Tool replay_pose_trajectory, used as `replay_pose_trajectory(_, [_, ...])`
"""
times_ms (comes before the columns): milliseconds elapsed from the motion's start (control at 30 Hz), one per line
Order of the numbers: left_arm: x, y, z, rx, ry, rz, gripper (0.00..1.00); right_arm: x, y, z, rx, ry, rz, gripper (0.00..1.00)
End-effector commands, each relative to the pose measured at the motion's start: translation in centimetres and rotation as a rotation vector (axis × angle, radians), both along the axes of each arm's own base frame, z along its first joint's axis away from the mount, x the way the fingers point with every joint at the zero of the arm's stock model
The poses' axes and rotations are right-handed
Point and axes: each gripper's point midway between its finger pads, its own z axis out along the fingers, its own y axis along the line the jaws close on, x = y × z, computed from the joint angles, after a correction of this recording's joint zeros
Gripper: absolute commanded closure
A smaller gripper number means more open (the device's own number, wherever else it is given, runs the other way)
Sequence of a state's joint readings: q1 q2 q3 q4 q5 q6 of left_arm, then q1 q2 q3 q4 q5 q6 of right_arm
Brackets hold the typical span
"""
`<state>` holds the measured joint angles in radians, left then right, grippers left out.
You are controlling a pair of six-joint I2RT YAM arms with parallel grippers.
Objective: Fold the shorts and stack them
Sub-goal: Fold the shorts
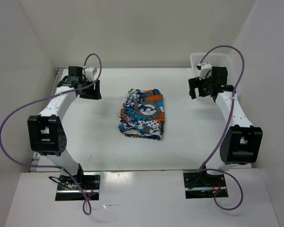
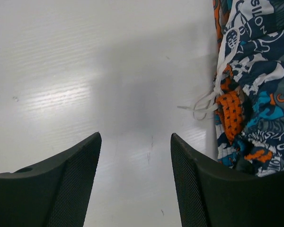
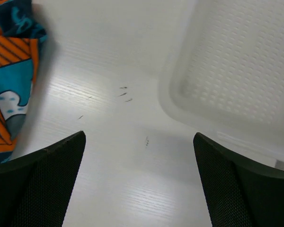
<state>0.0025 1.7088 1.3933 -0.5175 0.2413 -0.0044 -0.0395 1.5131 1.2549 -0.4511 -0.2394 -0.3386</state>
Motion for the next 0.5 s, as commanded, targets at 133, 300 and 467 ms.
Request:
replay_pose_trajectory(133, [-2.2,4.1,1.1,-0.046,-0.045,0.083,0.32,0.6,-2.8,3.4,0.037,-0.087,-0.115,0.01])
replay_pose_trajectory(300, [-2.4,5.2,1.3,-0.05,-0.062,0.108,0.32,-0.1,-2.6,3.3,0.037,-0.087,-0.1,0.01])
replay_pose_trajectory(467, [-2.4,5.8,1.4,-0.058,-0.064,0.121,0.31,-1.4,-2.6,4.0,0.023,-0.09,-0.103,0.01])
